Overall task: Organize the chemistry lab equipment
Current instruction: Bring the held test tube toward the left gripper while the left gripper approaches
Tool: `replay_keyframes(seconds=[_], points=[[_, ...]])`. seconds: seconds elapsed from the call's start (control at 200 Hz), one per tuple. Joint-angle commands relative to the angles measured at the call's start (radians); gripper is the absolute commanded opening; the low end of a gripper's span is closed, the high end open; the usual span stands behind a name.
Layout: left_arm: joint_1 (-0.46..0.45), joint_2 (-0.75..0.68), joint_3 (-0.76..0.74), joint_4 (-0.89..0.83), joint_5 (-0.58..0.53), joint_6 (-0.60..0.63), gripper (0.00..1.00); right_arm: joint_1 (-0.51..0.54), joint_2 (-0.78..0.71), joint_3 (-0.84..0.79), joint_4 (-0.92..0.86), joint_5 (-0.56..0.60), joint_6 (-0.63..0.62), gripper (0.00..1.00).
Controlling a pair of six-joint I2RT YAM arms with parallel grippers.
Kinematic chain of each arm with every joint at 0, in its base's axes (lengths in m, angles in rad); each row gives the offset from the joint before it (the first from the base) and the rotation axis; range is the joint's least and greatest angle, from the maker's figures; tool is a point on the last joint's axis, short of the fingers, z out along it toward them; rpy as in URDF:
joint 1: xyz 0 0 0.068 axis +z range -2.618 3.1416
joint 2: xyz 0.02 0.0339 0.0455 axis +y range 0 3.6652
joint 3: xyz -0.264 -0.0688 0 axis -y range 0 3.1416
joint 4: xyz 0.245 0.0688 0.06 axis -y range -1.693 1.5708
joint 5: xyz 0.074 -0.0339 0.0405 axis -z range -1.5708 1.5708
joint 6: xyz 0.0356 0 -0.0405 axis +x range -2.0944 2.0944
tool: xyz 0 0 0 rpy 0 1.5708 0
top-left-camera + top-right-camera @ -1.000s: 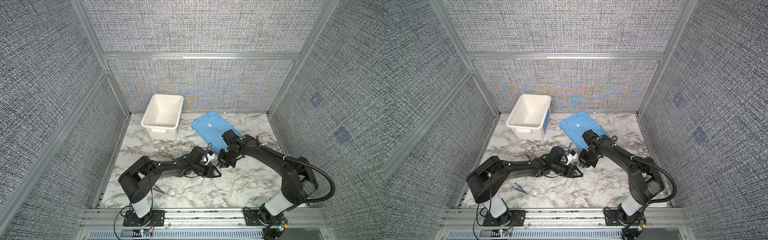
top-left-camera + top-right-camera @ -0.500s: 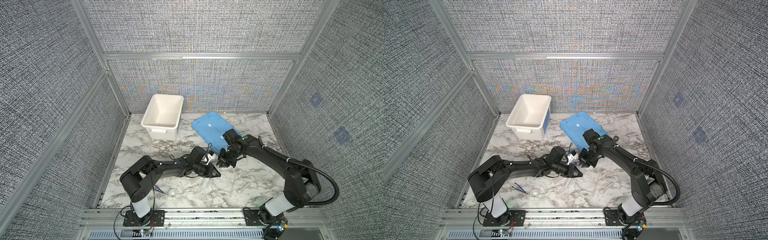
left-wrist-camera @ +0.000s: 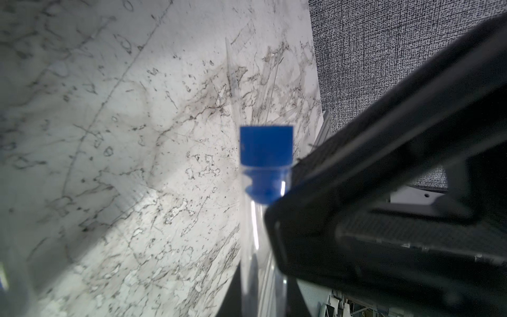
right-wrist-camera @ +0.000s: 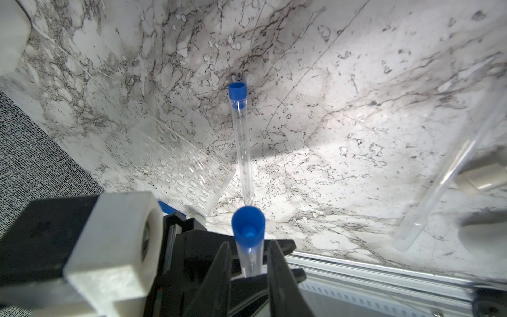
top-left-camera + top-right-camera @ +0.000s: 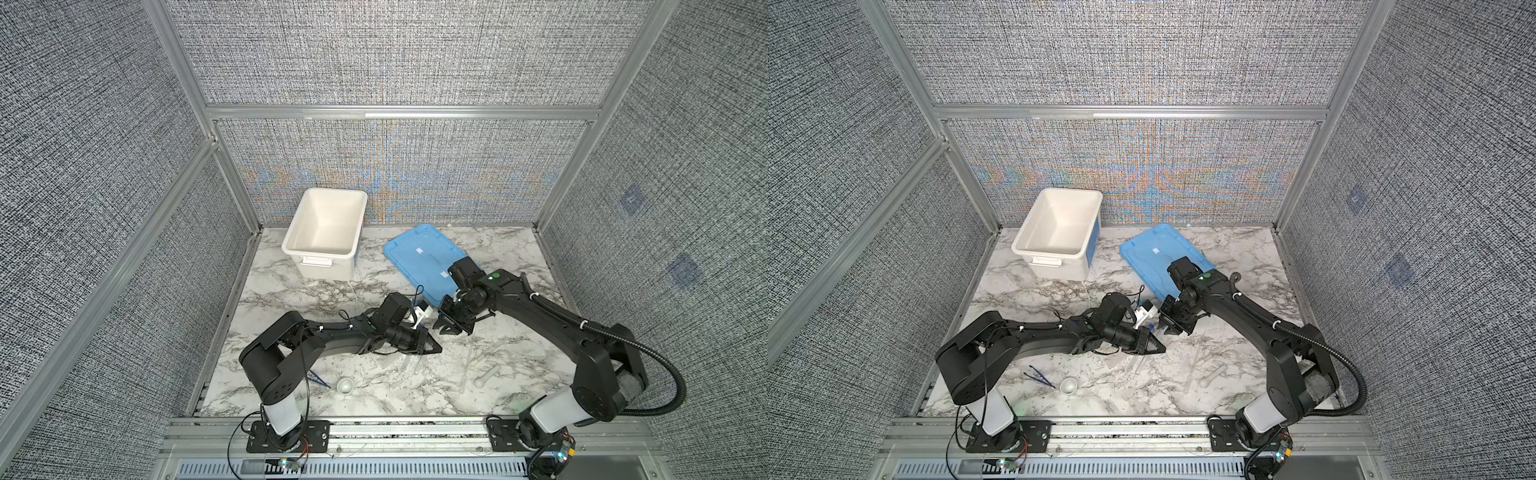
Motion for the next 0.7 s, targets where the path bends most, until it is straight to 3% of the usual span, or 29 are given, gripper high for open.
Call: replay_keyframes(seconds=[0.0, 0.04, 0.125, 0.25, 0.45, 0.69], points=[[0.001, -0.011, 0.000, 0.004, 0.007, 0.000, 0.09, -0.006, -0.014, 0.006, -0.037, 0.011, -0.009, 0.34], [0.001, -0.012, 0.000, 0.004, 0.006, 0.000, 0.09, -0.011, -0.025, 0.005, -0.045, 0.018, -0.014, 0.39], [0.001, -0.018, 0.000, 0.005, 0.005, 0.002, 0.09, -0.025, -0.053, 0.002, -0.055, 0.020, -0.036, 0.63], [0.001, -0.038, 0.005, -0.007, -0.001, 0.005, 0.09, -0.057, -0.121, 0.002, -0.044, 0.001, -0.134, 0.77], [0.001, -0.094, -0.009, 0.040, -0.020, 0.063, 0.09, -0.149, -0.243, 0.021, -0.056, -0.080, -0.296, 0.81], [0.002, -0.115, -0.011, 0.132, -0.026, 0.164, 0.08, -0.148, -0.239, 0.048, -0.027, -0.396, -0.383, 0.78]])
